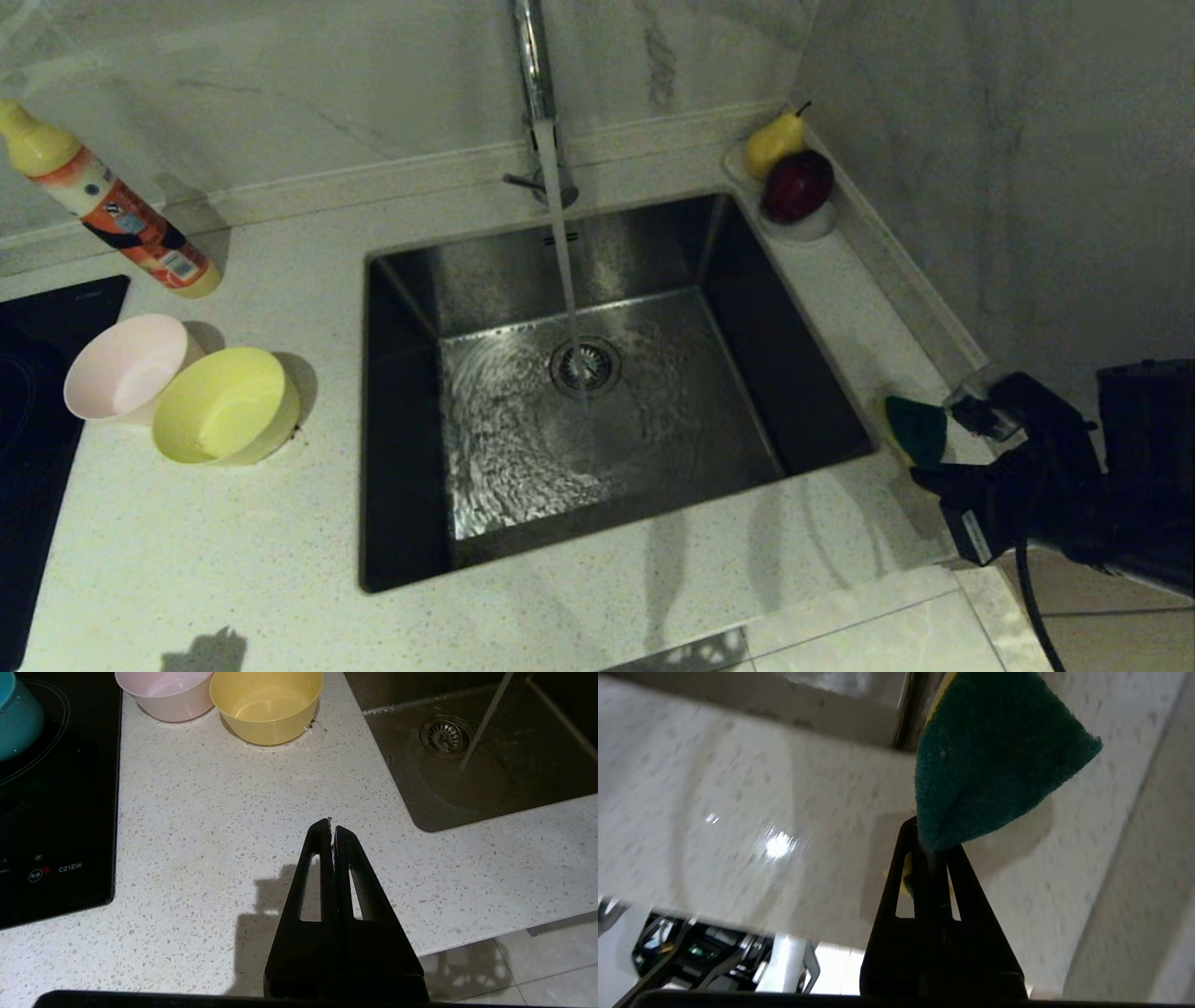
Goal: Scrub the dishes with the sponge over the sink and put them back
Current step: Put down the sponge
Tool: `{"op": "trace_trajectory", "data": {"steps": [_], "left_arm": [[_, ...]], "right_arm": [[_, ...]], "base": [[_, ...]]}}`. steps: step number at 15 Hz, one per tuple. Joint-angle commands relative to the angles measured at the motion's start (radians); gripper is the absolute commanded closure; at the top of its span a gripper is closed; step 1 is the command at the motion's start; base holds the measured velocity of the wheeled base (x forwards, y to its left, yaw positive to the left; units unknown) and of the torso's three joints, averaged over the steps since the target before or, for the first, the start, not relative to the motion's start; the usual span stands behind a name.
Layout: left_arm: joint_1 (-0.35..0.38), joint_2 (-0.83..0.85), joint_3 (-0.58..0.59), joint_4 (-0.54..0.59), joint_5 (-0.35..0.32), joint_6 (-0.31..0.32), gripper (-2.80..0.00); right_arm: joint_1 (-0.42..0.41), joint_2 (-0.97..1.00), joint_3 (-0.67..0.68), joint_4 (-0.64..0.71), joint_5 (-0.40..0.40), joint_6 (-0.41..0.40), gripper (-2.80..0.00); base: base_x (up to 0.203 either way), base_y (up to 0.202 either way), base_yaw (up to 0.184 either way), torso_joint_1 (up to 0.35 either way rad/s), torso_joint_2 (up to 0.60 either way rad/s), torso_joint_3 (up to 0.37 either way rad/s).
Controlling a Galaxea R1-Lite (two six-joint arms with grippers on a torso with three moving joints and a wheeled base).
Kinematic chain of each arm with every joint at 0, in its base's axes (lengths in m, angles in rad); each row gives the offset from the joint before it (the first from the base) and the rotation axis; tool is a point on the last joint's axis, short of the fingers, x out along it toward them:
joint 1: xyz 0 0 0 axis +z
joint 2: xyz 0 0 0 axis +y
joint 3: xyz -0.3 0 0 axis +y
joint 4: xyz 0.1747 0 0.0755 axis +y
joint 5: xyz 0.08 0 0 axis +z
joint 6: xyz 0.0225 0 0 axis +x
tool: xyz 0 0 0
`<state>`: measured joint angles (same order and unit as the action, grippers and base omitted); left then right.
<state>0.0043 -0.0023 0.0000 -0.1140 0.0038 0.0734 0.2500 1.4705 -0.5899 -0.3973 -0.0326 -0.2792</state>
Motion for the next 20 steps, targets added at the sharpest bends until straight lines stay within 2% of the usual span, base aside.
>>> {"op": "trace_trajectory", "data": {"steps": [1,9,11,20], "left_arm": [[0.0,0.001,0.04,-0.001,0.001,0.002,0.0],[0.0,0.001,0.04,-0.001,0.001,0.0,0.0],[0.0,0.001,0.04,-0.001,0.001,0.0,0.0],[0.0,0.002,0.04,-0.001,0.001,0.0,0.0]], "right_arm": [[-0.001,0.062,-0.025,-0.011,0.0,-0.01,0.0],[-0.01,0.107,-0.131,-0.008,-0.006,-0.028,0.0],[-0.019,0.109,-0.163,-0.005,-0.006,-0.055,0.0],[-0.029,0.139,-0.166,-0.012,-0.006,-0.059,0.0]], "base": [[0.0,0.0,0.0,0.0,0.0,0.0],[0.0,0.0,0.0,0.0,0.0,0.0],[0.0,0.0,0.0,0.0,0.0,0.0],[0.0,0.0,0.0,0.0,0.0,0.0]]}}
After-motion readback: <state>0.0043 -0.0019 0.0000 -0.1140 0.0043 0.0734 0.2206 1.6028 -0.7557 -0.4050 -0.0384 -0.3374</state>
